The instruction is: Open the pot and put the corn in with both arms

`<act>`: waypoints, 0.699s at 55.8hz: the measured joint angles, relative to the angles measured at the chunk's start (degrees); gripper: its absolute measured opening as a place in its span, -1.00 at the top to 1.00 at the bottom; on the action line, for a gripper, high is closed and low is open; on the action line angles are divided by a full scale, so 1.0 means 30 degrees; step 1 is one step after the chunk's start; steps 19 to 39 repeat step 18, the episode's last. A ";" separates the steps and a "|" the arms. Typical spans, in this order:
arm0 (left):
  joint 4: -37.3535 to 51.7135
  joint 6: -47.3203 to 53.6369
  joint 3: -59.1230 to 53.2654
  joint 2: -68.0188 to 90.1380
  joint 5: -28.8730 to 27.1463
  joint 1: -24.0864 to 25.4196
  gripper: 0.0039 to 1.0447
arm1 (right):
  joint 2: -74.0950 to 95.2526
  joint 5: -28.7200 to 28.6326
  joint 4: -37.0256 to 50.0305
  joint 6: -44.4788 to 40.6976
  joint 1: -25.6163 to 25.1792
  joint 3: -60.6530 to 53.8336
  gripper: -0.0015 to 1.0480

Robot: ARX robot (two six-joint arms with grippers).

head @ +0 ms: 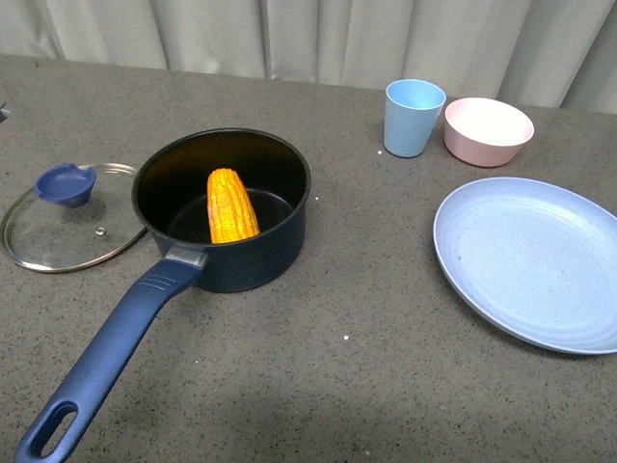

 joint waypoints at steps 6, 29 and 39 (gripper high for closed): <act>0.0000 0.0000 0.0000 0.0000 0.0000 0.0000 -0.88 | 0.0000 0.0000 0.0000 0.0000 0.0000 0.0000 -0.83; 0.0000 0.0000 0.0000 0.0000 0.0000 0.0000 -0.88 | 0.0000 0.0000 0.0000 0.0000 0.0000 0.0000 -0.83; 0.0000 0.0000 0.0000 0.0000 0.0000 0.0000 -0.88 | 0.0000 0.0000 0.0000 0.0000 0.0000 0.0000 -0.83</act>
